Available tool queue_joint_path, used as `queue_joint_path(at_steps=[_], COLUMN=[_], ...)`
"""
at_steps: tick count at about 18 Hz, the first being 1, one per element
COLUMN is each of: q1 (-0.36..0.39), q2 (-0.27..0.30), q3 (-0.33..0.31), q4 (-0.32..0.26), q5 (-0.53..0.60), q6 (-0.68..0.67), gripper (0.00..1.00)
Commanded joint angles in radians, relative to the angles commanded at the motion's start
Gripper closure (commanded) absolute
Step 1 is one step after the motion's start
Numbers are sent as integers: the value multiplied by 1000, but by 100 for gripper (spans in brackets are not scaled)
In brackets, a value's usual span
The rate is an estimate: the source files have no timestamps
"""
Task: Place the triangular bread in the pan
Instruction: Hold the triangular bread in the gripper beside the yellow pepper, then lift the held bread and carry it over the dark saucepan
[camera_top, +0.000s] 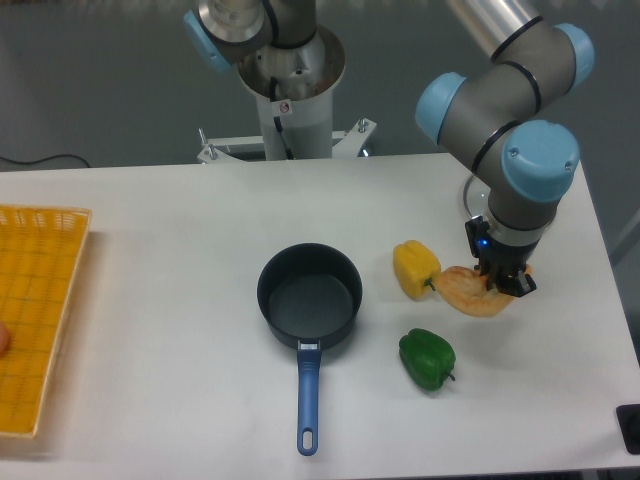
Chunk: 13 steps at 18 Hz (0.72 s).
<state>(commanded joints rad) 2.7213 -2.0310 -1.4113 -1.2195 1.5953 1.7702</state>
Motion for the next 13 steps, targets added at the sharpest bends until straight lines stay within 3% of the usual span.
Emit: queue_joint_path(at_steps=[5, 13], q1=[-12, -87], q2=[9, 83], q3=[-17, -123], q4=[0, 34], q5=[-8, -11], q6=[-6, -80], gripper=[95, 95])
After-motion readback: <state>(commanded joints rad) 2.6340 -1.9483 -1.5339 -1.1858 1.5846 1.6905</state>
